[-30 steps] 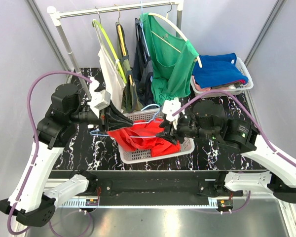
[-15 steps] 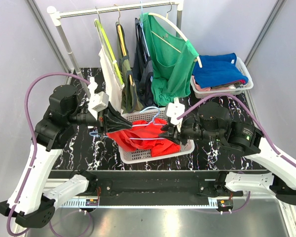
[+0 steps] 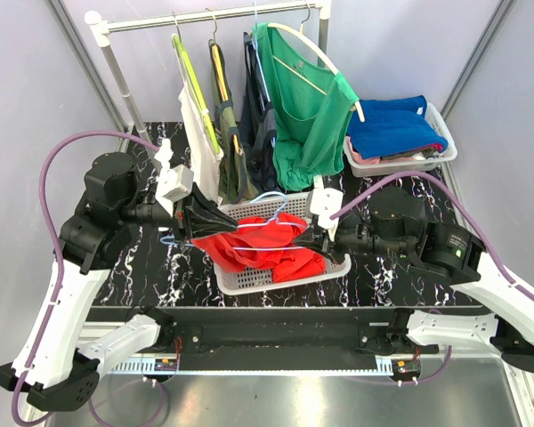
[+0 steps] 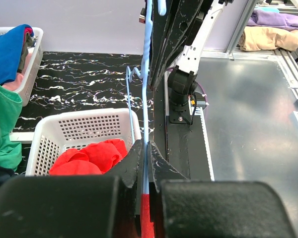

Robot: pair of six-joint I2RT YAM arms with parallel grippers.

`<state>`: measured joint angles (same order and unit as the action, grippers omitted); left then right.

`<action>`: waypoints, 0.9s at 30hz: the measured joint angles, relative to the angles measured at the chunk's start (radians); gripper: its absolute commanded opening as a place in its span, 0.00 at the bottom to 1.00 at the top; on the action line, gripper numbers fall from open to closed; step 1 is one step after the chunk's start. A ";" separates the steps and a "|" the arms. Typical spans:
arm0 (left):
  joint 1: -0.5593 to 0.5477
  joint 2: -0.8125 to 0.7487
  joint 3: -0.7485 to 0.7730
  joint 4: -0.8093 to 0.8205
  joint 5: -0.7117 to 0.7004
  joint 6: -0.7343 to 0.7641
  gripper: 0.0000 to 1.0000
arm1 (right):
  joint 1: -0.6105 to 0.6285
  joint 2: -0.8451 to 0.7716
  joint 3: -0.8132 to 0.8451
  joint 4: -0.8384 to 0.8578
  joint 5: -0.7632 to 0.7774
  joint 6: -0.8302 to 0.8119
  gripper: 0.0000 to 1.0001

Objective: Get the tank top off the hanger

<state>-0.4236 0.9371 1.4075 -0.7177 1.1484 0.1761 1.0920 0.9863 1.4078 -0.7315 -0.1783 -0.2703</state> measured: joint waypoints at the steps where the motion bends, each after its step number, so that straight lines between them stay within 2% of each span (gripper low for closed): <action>1: 0.001 0.000 0.000 0.000 0.000 0.000 0.02 | 0.000 0.003 0.000 -0.001 -0.002 0.000 0.00; 4: 0.001 0.000 0.000 0.000 0.000 0.000 0.01 | 0.000 0.011 0.000 -0.014 -0.008 -0.002 0.01; 10: 0.001 0.000 0.000 0.000 0.000 0.001 0.01 | 0.000 -0.005 0.017 -0.037 0.029 -0.005 0.31; 13: 0.001 -0.002 0.000 -0.001 0.000 0.007 0.01 | 0.000 -0.040 0.035 -0.053 0.034 -0.001 0.38; 18: 0.001 -0.002 0.000 -0.002 0.000 0.011 0.01 | 0.000 -0.105 0.058 -0.053 0.062 -0.003 0.42; 20: 0.001 -0.002 0.000 -0.003 0.000 0.011 0.01 | 0.000 -0.117 0.064 -0.052 0.064 -0.004 0.48; 21: 0.001 -0.002 0.000 -0.003 0.000 0.011 0.01 | 0.000 -0.117 0.068 -0.052 0.065 -0.008 0.59; 22: 0.001 -0.002 0.000 -0.003 0.000 0.011 0.01 | 0.000 -0.112 0.070 -0.052 0.065 -0.010 0.62; 25: 0.001 0.000 0.000 -0.006 0.000 0.011 0.01 | 0.000 -0.076 0.071 -0.053 0.068 -0.023 0.63; 26: 0.001 0.001 0.000 -0.007 0.000 0.011 0.01 | 0.000 -0.056 0.071 -0.052 0.070 -0.025 0.80; 27: 0.001 0.002 0.000 -0.008 0.000 0.011 0.01 | 0.000 -0.035 0.071 -0.053 0.072 -0.027 0.81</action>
<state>-0.4225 0.9386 1.4078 -0.7258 1.1488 0.1871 1.0920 0.9516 1.4792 -0.7841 -0.1059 -0.2970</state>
